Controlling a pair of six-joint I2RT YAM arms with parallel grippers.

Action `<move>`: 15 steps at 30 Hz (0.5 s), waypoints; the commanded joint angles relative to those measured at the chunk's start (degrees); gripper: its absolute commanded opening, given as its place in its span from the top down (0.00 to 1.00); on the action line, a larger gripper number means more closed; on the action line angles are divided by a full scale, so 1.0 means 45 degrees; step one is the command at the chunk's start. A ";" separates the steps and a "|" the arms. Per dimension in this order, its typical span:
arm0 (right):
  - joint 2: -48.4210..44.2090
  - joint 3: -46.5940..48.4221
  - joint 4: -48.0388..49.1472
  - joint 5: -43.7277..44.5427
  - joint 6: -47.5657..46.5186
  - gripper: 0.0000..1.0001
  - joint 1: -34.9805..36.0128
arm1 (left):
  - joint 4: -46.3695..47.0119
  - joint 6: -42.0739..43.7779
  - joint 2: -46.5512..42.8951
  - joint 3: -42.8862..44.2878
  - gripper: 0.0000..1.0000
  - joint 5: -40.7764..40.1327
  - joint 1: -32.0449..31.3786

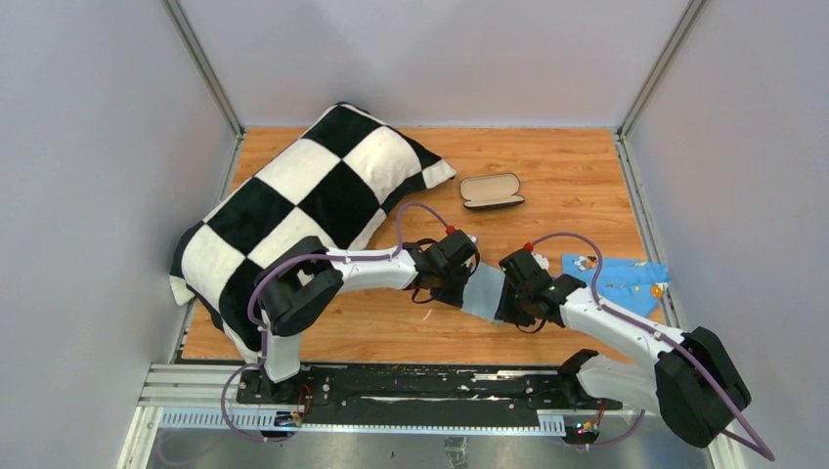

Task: Organize the sunglasses
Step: Adjust the glasses cleaning cloth at the center of the board.

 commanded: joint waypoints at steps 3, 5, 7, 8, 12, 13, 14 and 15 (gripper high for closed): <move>0.0608 -0.0298 -0.0380 0.0760 0.0735 0.68 0.0570 | 0.0356 -0.0142 -0.0520 -0.0389 1.00 0.0216 -0.0076; 0.0607 -0.0265 -0.0389 0.0875 0.0770 0.70 0.0707 | 0.0348 -0.0128 -0.0562 -0.0443 1.00 0.0223 -0.0071; 0.0636 -0.0206 -0.0456 0.1018 0.0744 0.75 0.0759 | 0.0358 -0.0125 -0.0568 -0.0461 1.00 0.0253 -0.0066; 0.0645 -0.0152 -0.0531 0.1098 0.0752 0.79 0.0778 | 0.0358 -0.0140 -0.0568 -0.0478 1.00 0.0262 -0.0071; 0.0504 0.0052 -0.0727 0.1273 0.0625 0.96 0.0838 | 0.0481 -0.0257 -0.0587 -0.0486 1.00 0.0363 -0.0080; 0.0492 0.0129 -0.0730 0.1409 0.0481 1.00 0.0840 | 0.0537 -0.0320 -0.0560 -0.0350 1.00 0.0513 -0.0071; 0.0500 0.0276 -0.0781 0.1682 0.0304 1.00 0.0845 | 0.0432 -0.0304 -0.0494 0.0001 1.00 0.0602 -0.0064; 0.0533 0.0517 -0.0788 0.2031 0.0123 1.00 0.0835 | 0.0150 -0.0162 -0.0407 0.0482 1.00 0.0543 -0.0069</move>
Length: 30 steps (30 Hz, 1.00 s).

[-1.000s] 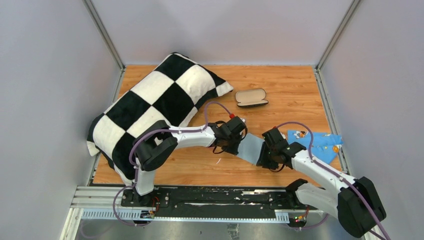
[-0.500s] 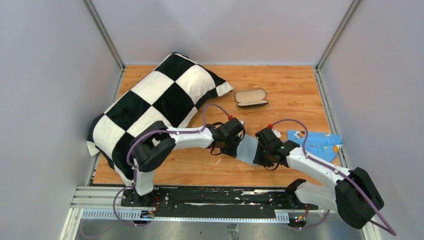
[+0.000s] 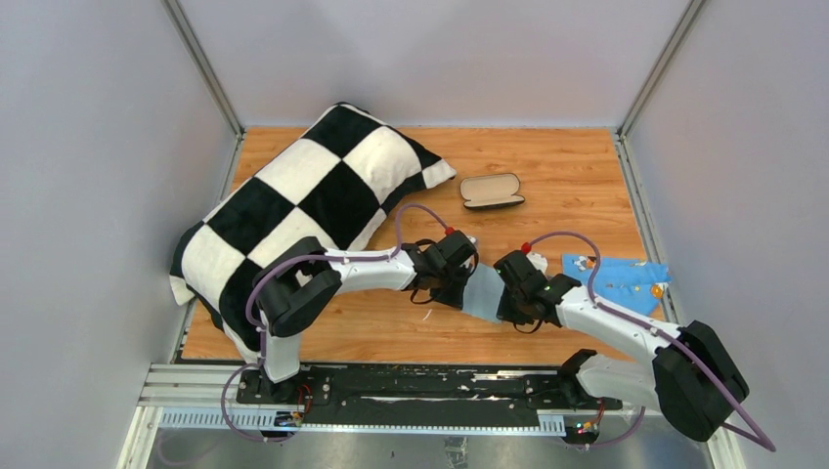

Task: Organize the sunglasses
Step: Adjust the glasses cleaning cloth at the center of the board.

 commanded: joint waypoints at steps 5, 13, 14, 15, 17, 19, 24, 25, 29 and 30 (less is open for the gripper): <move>0.0570 0.2342 -0.0966 0.2402 -0.2141 1.00 -0.0421 | -0.1305 0.0722 0.0351 0.3250 1.00 0.0418 0.0570; 0.1535 0.5597 -0.0342 0.1903 -0.4507 1.00 -0.1788 | -0.2374 0.1502 0.0875 0.6707 1.00 0.1595 0.2164; 0.1589 0.5752 -0.0340 0.1838 -0.4526 1.00 -0.1799 | -0.2479 0.1658 0.0819 0.6830 1.00 0.1478 0.2166; 0.1613 0.5791 -0.0313 0.1764 -0.4492 1.00 -0.1786 | -0.2463 0.1763 0.0727 0.6679 1.00 0.1480 0.2166; 0.1622 0.5458 -0.0207 0.1531 -0.4315 1.00 -0.1800 | -0.2098 0.1822 0.0509 0.5829 1.00 0.1572 0.2166; 0.1591 0.4840 -0.0057 0.1176 -0.4082 1.00 -0.1787 | -0.1450 0.1782 0.0261 0.4559 1.00 0.1911 0.2151; 0.1435 0.2603 0.0363 0.0165 -0.3401 1.00 -0.1740 | -0.0010 0.1466 -0.0198 0.1272 1.00 0.1903 0.1556; 0.1389 0.2121 0.0488 -0.0010 -0.3241 1.00 -0.1698 | 0.0090 0.1407 -0.0196 0.0864 1.00 0.1819 0.1313; 0.0955 0.0714 0.0490 -0.0556 -0.2578 0.97 -0.1451 | 0.0032 0.1179 -0.0092 -0.0164 1.00 0.1972 0.0419; 0.0741 0.0490 0.0377 -0.0627 -0.2360 0.90 -0.1396 | -0.0247 0.1242 -0.0100 -0.0233 0.93 0.2003 0.0275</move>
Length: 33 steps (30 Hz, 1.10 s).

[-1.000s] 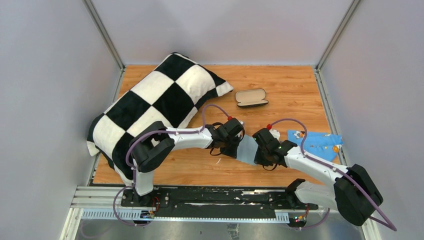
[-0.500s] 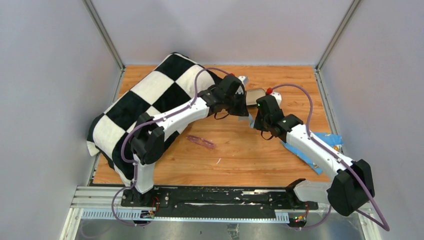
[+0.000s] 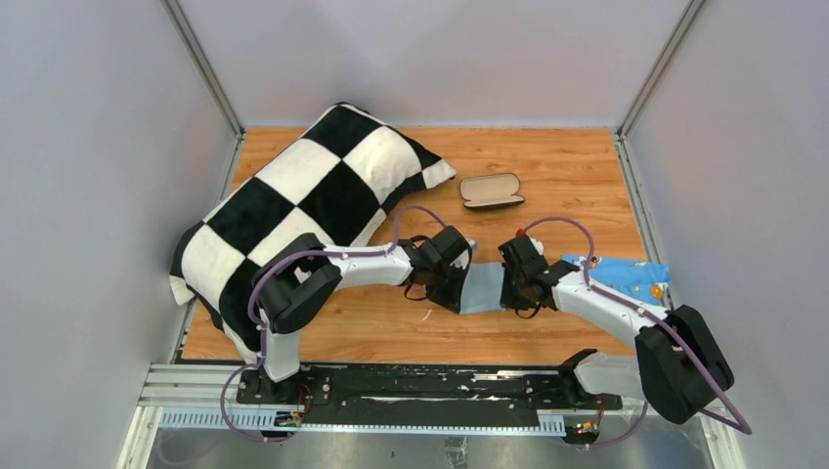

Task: Organize the sunglasses
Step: Adjust the glasses cleaning cloth at the center of the board.

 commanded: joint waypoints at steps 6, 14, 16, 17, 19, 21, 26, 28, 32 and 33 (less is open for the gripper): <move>-0.2536 -0.1103 -0.1798 -0.0149 0.1160 0.54 0.0264 | -0.1785 0.0396 -0.1431 -0.0493 0.48 -0.1305 -0.0851; -0.3190 -0.0279 -0.2578 0.1313 0.0187 0.61 0.0227 | -0.2694 0.0509 -0.2345 0.0216 0.49 -0.2438 -0.0724; -0.2839 0.0001 -0.2436 0.1335 -0.0193 0.67 0.0204 | -0.2610 0.0441 -0.2302 0.0340 0.50 -0.2397 -0.0471; -0.2626 0.0200 -0.2414 0.1308 -0.0378 0.69 0.0204 | -0.2630 0.0393 -0.2274 0.0414 0.51 -0.2337 -0.0304; -0.2169 0.0624 -0.2386 0.0963 -0.0679 0.75 0.0190 | -0.2214 0.0251 -0.2456 0.0208 0.51 -0.2335 0.0035; -0.1752 0.1065 -0.2377 0.0160 -0.0845 0.83 0.0195 | -0.1554 -0.0007 -0.3015 -0.0319 0.51 -0.2387 0.0367; -0.0364 0.1562 -0.1149 -0.2141 -0.0292 0.89 0.1534 | -0.0908 -0.0213 -0.4358 -0.1241 0.51 -0.2489 0.0939; 0.0416 0.1899 -0.1115 -0.1903 -0.0175 0.90 0.2263 | -0.1450 0.0336 -0.4569 -0.1128 0.51 -0.2975 0.1062; 0.1226 0.2078 -0.0300 -0.2430 0.0227 0.91 0.3156 | -0.2897 0.1311 -0.5019 -0.0611 0.51 -0.4153 0.1625; 0.1383 0.2147 -0.0198 -0.2351 0.0261 0.91 0.3400 | -0.2990 0.1420 -0.5217 -0.0642 0.50 -0.4160 0.1777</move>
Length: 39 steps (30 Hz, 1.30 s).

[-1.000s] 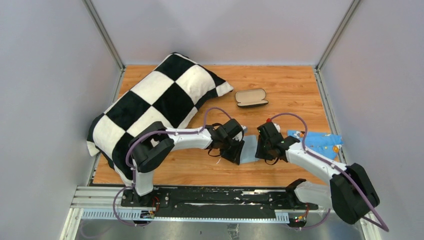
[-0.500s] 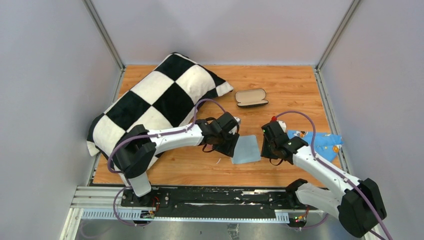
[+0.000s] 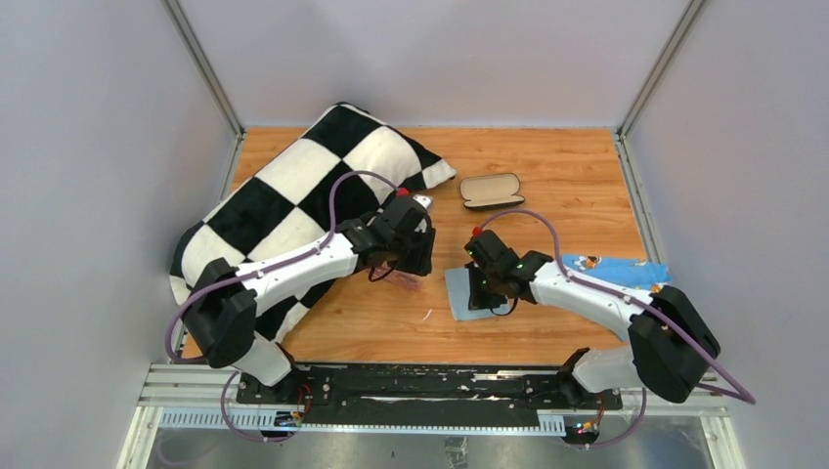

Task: Organize the sunglasses
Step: Adjust the glasses cleaning cloth at the center of the board.

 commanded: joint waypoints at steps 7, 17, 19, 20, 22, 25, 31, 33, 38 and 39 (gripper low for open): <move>0.1905 0.0190 0.1282 -0.0289 0.0671 0.92 0.1251 | -0.1220 0.1017 -0.1383 -0.0213 0.50 -0.0982 0.0935; 0.0966 0.0654 0.0173 0.0930 0.0215 0.90 0.1134 | -0.0363 0.0642 -0.1681 -0.0746 0.51 -0.0361 0.0937; 0.0136 0.0874 -0.0232 0.1439 -0.0087 0.87 0.0619 | -0.0222 0.0933 -0.1470 -0.0577 0.50 -0.0064 0.0937; -0.0158 0.0897 -0.0334 0.1671 -0.0237 0.85 0.0308 | -0.0250 0.1134 -0.1276 -0.0342 0.46 -0.0011 0.0937; -0.0634 0.0833 -0.0424 0.2078 -0.0643 0.82 -0.0604 | -0.0748 0.1362 -0.0859 0.0317 0.39 -0.0215 0.0937; -0.0839 0.0707 -0.0256 0.1933 -0.1314 0.79 -0.2304 | -0.0112 0.1352 -0.0402 0.0495 0.33 -0.0329 0.0937; 0.1495 0.2241 -0.0407 -0.0551 -0.3255 0.65 -0.5025 | 0.1965 0.1170 0.2275 0.0899 0.34 0.0894 0.0976; 0.2303 0.2963 -0.0771 -0.0424 -0.3781 0.61 -0.5091 | 0.2181 0.0976 0.2960 0.1248 0.35 0.1045 0.0958; 0.3562 0.3680 -0.0922 -0.0418 -0.3946 0.54 -0.5099 | 0.2589 0.0164 0.3954 0.1365 0.39 0.1228 0.0957; 0.3696 0.3708 -0.0921 -0.0465 -0.3915 0.54 -0.5095 | 0.2626 0.0015 0.4048 0.1307 0.40 0.1316 0.0956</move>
